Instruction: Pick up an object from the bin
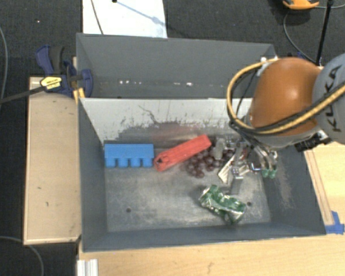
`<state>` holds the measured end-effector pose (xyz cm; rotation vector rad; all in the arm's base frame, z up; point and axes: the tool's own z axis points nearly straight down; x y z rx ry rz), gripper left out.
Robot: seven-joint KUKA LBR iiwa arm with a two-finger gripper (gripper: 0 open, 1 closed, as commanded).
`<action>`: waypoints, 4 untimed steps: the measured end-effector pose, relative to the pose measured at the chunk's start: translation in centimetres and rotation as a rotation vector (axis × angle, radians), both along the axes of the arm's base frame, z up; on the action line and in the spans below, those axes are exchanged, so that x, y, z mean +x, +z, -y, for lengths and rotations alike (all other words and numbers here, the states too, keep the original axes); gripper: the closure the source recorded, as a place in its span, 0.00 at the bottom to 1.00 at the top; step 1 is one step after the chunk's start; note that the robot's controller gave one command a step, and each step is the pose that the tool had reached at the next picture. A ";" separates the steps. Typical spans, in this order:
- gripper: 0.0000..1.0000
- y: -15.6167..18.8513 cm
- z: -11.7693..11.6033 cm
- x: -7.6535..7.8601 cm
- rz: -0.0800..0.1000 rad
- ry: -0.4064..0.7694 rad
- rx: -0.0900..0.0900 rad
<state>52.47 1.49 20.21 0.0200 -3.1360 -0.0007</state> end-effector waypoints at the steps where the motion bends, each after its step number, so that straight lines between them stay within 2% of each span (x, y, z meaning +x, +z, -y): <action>1: 0.00 0.5 0.0 0.1 0.008 -0.001 0.000; 2: 0.00 -3.8 1.4 -1.0 0.014 0.029 0.000; 3: 0.00 -10.0 4.3 -1.7 0.013 -0.019 0.001; 4: 0.00 -12.3 4.3 -2.4 0.024 0.037 0.002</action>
Offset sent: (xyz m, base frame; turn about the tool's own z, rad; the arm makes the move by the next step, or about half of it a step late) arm -0.0328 -0.0375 -0.1082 -0.0854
